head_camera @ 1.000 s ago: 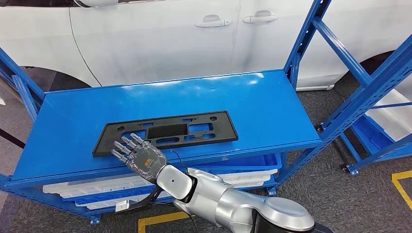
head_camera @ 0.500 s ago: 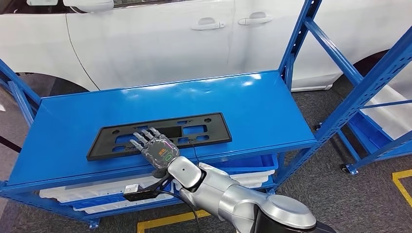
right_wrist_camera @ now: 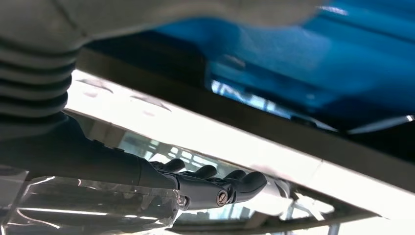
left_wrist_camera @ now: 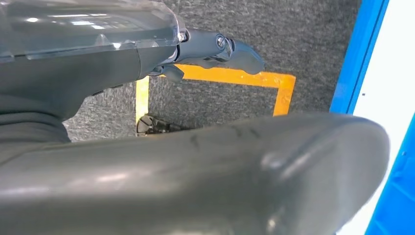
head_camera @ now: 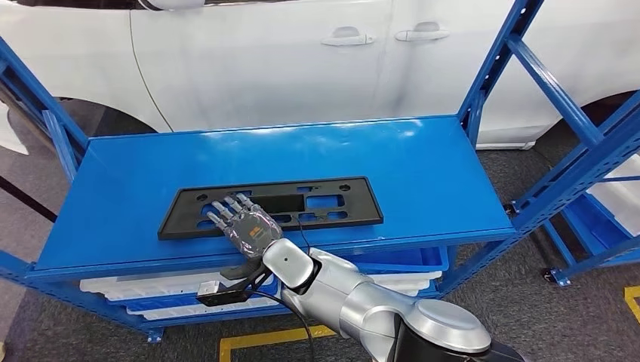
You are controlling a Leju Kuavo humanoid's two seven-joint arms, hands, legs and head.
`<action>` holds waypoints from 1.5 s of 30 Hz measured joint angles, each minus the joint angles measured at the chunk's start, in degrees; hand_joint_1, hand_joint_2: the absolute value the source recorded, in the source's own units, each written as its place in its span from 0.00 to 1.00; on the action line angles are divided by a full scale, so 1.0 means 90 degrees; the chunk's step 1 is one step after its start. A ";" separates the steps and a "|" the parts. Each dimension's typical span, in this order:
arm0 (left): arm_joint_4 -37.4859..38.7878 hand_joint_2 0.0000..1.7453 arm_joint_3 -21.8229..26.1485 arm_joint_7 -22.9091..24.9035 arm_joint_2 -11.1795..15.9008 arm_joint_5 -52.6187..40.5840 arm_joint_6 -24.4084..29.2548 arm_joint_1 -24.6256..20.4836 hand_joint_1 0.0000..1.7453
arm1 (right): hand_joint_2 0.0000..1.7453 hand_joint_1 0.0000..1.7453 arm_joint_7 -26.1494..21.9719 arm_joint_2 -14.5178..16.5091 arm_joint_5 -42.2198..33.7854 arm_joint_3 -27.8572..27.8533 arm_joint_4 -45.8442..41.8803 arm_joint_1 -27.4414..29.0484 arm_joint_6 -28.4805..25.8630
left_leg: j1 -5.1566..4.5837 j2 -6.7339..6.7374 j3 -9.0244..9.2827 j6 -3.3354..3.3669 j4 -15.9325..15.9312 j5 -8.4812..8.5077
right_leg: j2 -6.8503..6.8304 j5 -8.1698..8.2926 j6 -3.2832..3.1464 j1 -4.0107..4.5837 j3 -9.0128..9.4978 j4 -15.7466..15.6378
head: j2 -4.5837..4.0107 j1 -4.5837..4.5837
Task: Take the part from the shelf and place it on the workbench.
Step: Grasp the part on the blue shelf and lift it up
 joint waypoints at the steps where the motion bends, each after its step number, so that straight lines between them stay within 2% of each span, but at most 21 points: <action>1: 0.0002 0.00 -0.0001 0.0002 -0.0006 0.0002 0.0003 -0.0009 0.00 | 0.00 0.00 0.0015 -0.0002 0.0013 0.0003 0.0012 -0.0008 -0.0005 | 0.0021 -0.0056 -0.0021 -0.0041 -0.0008 0.0010 | 0.0071 0.0020 -0.0028 0.0008 0.0064 -0.0152 | 0.0000 0.0000; 3: 0.0004 0.00 -0.0001 0.0010 -0.0002 0.0003 0.0007 -0.0006 0.00 | 0.00 0.00 0.0049 0.0003 0.0043 0.0012 0.0037 -0.0018 -0.0029 | 0.0043 -0.0158 -0.0041 -0.0136 -0.0046 0.0038 | -0.0013 0.0021 -0.0055 0.0010 0.0101 -0.0236 | 0.0000 -0.0001; 5: 0.0004 0.00 -0.0001 0.0015 0.0005 0.0002 0.0007 0.0003 0.00 | 0.00 0.00 0.0069 0.0021 0.0065 0.0018 0.0057 -0.0031 -0.0059 | 0.0030 -0.0021 -0.0086 -0.0194 0.0043 -0.0031 | -0.0148 0.0057 -0.0091 -0.0022 0.0181 -0.0359 | 0.0000 -0.0001; 7: 0.0004 0.00 -0.0002 0.0018 0.0008 0.0001 0.0005 -0.0019 0.00 | 0.00 0.00 0.0072 0.0030 0.0066 0.0018 0.0074 -0.0046 -0.0081 | 0.0017 0.0251 -0.0349 -0.0227 0.0611 -0.0337 | -0.0308 0.0068 -0.0134 -0.0025 0.0253 -0.0437 | 0.0000 -0.0001; 10: 0.0004 0.00 -0.0004 0.0022 0.0009 0.0000 0.0007 -0.0042 0.00 | 0.00 0.00 0.0034 0.0027 0.0013 0.0016 0.0107 -0.0035 -0.0129 | 0.0022 0.0376 -0.0863 -0.0282 0.1632 -0.0699 | -0.0511 0.0023 -0.0158 0.0003 0.0267 -0.0414 | 0.0000 -0.0002; 12: 0.0004 0.00 -0.0005 0.0032 0.0013 -0.0001 0.0008 -0.0037 0.00 | 0.00 0.00 -0.0108 0.0027 -0.0072 -0.0006 0.0123 -0.0030 -0.0287 | 0.0024 0.0403 -0.0704 -0.0296 0.1311 -0.0417 | -0.0577 -0.0019 -0.0135 0.0004 0.0269 -0.0365 | 0.0000 -0.0002; 14: 0.0004 0.00 -0.0006 0.0042 0.0022 -0.0001 0.0012 -0.0044 0.00 | 0.00 0.00 -0.0270 0.0031 -0.0137 -0.0035 0.0129 -0.0035 -0.0508 | 0.0007 0.0459 -0.0265 -0.0265 0.0465 -0.0059 | -0.0622 -0.0082 -0.0088 0.0015 0.0259 -0.0276 | 0.0000 -0.0002; 16: 0.0004 0.00 -0.0006 0.0050 0.0028 0.0000 0.0014 -0.0054 0.00 | 0.00 0.00 -0.0339 0.0033 -0.0151 -0.0045 0.0135 -0.0033 -0.0655 | -0.0025 0.0495 -0.0048 -0.0182 0.0044 0.0028 | -0.0635 -0.0120 -0.0034 0.0042 0.0232 -0.0208 | 0.0000 -0.0002; 18: 0.0004 0.00 -0.0007 0.0056 0.0029 0.0001 0.0014 -0.0052 0.00 | 0.00 0.00 -0.0351 0.0033 -0.0142 -0.0046 0.0144 -0.0028 -0.0727 | -0.0036 0.0480 -0.0052 -0.0097 0.0037 0.0013 | -0.0642 -0.0122 0.0015 0.0053 0.0221 -0.0197 | 0.0000 -0.0001; 20: 0.0004 0.00 -0.0008 0.0058 0.0030 0.0001 0.0014 -0.0053 0.00 | 0.50 0.00 -0.0351 0.0033 -0.0135 -0.0049 0.0149 -0.0033 -0.0750 | -0.0018 0.0469 -0.0048 -0.0027 0.0017 0.0030 | -0.0587 -0.0213 0.0084 0.0033 0.0189 -0.0094 | 0.0000 -0.0001; 22: 0.0004 0.00 -0.0011 0.0057 0.0030 0.0002 0.0014 -0.0065 0.00 | 1.00 0.00 -0.0347 0.0029 -0.0131 -0.0056 0.0154 -0.0034 -0.0753 | -0.0006 0.0463 -0.0045 0.0033 0.0001 0.0044 | -0.0484 -0.0544 0.0151 0.0006 -0.0062 0.0463 | 0.0000 0.0000; 24: 0.0004 0.00 -0.0013 0.0054 0.0032 0.0016 0.0014 -0.0068 0.00 | 1.00 0.00 -0.0304 0.0015 -0.0122 -0.0060 0.0164 -0.0016 -0.0755 | -0.0014 0.0448 -0.0055 0.0056 0.0001 0.0046 | -0.0436 -0.0914 0.0178 -0.0005 -0.0493 0.1331 | 0.0000 0.0000; 26: 0.0004 0.00 -0.0013 0.0043 0.0036 0.0043 0.0013 -0.0060 0.00 | 1.00 0.00 -0.0209 -0.0001 -0.0108 -0.0060 0.0169 0.0003 -0.0756 | -0.0021 0.0419 -0.0053 0.0057 0.0003 0.0046 | -0.0428 -0.0892 0.0167 -0.0007 -0.0675 0.1635 | 0.0000 0.0000; 29: 0.0005 0.00 -0.0013 0.0014 0.0031 0.0063 0.0008 -0.0057 0.00 | 1.00 0.00 0.0013 -0.0005 -0.0001 -0.0060 0.0171 -0.0034 -0.0757 | -0.0035 0.0363 -0.0034 0.0047 0.0003 0.0048 | -0.0379 -0.0251 0.0046 0.0016 -0.0166 0.0514 | 0.0000 0.0000; 31: 0.0007 0.00 -0.0013 -0.0006 0.0018 0.0066 0.0007 -0.0051 0.00 | 1.00 0.00 0.0228 -0.0005 0.0180 -0.0058 0.0172 -0.0085 -0.0757 | -0.0042 0.0334 -0.0045 0.0000 0.0002 0.0054 | -0.0348 -0.0051 -0.0020 0.0049 0.0106 -0.0094 | 0.0000 0.0000; 34: 0.0008 0.00 -0.0013 -0.0032 0.0017 0.0074 0.0016 -0.0025 0.00 | 1.00 0.00 0.0567 -0.0001 0.0533 -0.0047 0.0178 -0.0141 -0.0747 | -0.0024 0.0324 -0.0052 -0.0118 -0.0024 0.0073 | -0.0361 -0.0016 -0.0067 0.0057 0.0152 -0.0246 | 0.0000 0.0000; 36: 0.0008 0.00 -0.0013 -0.0055 0.0025 0.0080 0.0021 -0.0018 0.00 | 1.00 0.00 0.0716 0.0007 0.0729 -0.0041 0.0182 -0.0197 -0.0718 | -0.0032 0.0353 -0.0129 -0.0174 0.0180 -0.0068 | -0.0387 0.0047 -0.0128 0.0016 0.0214 -0.0365 | 0.0000 -0.0001; 39: 0.0009 0.00 -0.0015 -0.0080 0.0029 0.0104 0.0022 -0.0009 0.00 | 1.00 0.00 0.0800 0.0012 0.0923 -0.0036 0.0200 -0.0267 -0.0595 | -0.0032 0.0384 -0.0609 -0.0233 0.1268 -0.0632 | -0.0422 0.0070 -0.0174 0.0013 0.0243 -0.0413 | 0.0000 -0.0002; 41: 0.0009 0.00 -0.0015 -0.0091 0.0032 0.0127 0.0024 0.0018 0.00 | 1.00 0.00 0.0810 0.0011 0.0995 -0.0029 0.0229 -0.0269 -0.0516 | -0.0028 0.0390 -0.0794 -0.0264 0.1672 -0.0716 | -0.0431 0.0059 -0.0180 0.0023 0.0233 -0.0388 | 0.0000 -0.0002; 42: 0.0009 0.00 -0.0015 -0.0096 0.0037 0.0134 0.0024 0.0031 0.00 | 1.00 0.00 0.0810 0.0011 0.1023 -0.0024 0.0245 -0.0269 -0.0498 | -0.0024 0.0395 -0.0712 -0.0272 0.1516 -0.0577 | -0.0432 0.0047 -0.0175 0.0023 0.0231 -0.0367 | 0.0000 -0.0002; 45: 0.0009 0.00 -0.0015 -0.0113 0.0049 0.0143 0.0024 0.0036 0.00 | 1.00 0.00 0.0810 0.0011 0.1118 -0.0010 0.0289 -0.0275 -0.0475 | -0.0026 0.0438 -0.0113 -0.0241 0.0333 -0.0060 | -0.0430 -0.0021 -0.0110 0.0033 0.0210 -0.0261 | 0.0000 -0.0002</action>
